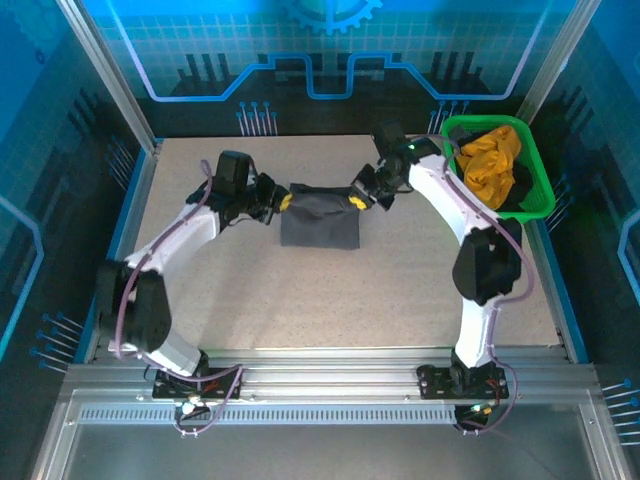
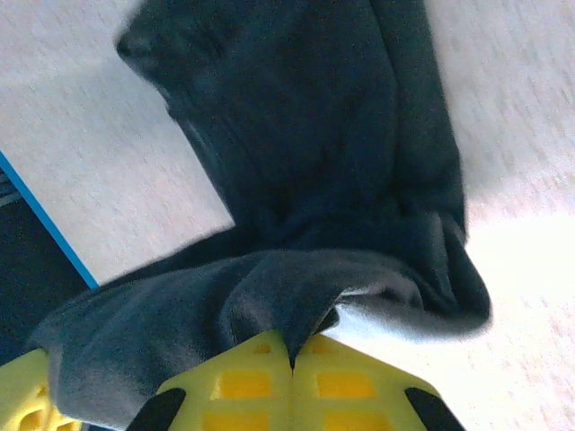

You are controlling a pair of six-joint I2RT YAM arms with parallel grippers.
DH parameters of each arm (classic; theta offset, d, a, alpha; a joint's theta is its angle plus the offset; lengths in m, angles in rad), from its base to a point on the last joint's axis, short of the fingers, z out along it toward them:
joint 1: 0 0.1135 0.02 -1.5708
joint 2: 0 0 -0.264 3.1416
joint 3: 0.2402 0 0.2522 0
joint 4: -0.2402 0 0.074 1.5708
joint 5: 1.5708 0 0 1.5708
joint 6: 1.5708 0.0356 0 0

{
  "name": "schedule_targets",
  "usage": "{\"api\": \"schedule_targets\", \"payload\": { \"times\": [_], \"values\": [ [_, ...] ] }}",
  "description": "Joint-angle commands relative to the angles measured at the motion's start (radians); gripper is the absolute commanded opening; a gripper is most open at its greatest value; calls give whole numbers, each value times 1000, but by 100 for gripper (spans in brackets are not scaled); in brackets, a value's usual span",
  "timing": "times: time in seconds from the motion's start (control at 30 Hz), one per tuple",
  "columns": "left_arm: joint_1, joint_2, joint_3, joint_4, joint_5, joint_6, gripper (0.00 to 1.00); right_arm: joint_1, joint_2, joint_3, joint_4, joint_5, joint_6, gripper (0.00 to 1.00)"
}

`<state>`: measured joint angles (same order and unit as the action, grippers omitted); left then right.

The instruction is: Fold and stack the t-shirts

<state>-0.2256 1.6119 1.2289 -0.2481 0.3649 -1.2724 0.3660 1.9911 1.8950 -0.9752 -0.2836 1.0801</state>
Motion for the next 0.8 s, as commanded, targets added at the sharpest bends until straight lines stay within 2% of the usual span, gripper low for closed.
{"api": "schedule_targets", "payload": {
  "times": [0.0,0.13,0.33,0.37,0.4,0.43,0.53,0.6,0.67,0.73,0.77],
  "values": [
    [33,145,133,58,44,56,0,-39,136,167,-11,30,-30,0],
    [61,358,290,89,85,56,0,-70,345,410,-52,35,-46,0],
    [80,604,506,97,143,45,2,-106,591,666,-63,7,-32,0],
    [81,628,535,83,147,52,7,-112,615,687,-61,-1,-30,8],
    [84,646,560,67,147,62,15,-121,631,697,-43,-17,-30,25],
    [87,646,571,59,138,69,23,-129,638,697,-4,-41,-32,39],
    [94,593,580,26,100,108,40,-151,624,752,15,-56,-78,55],
    [92,520,551,-17,56,139,46,-166,588,763,-16,-48,-104,58],
    [83,417,461,-27,3,140,51,-176,518,700,-31,-45,-121,58],
    [63,309,332,-7,-26,101,51,-173,403,552,-8,-36,-134,57],
    [49,266,278,3,-31,79,51,-167,349,469,20,-41,-131,53]
  ]
}}
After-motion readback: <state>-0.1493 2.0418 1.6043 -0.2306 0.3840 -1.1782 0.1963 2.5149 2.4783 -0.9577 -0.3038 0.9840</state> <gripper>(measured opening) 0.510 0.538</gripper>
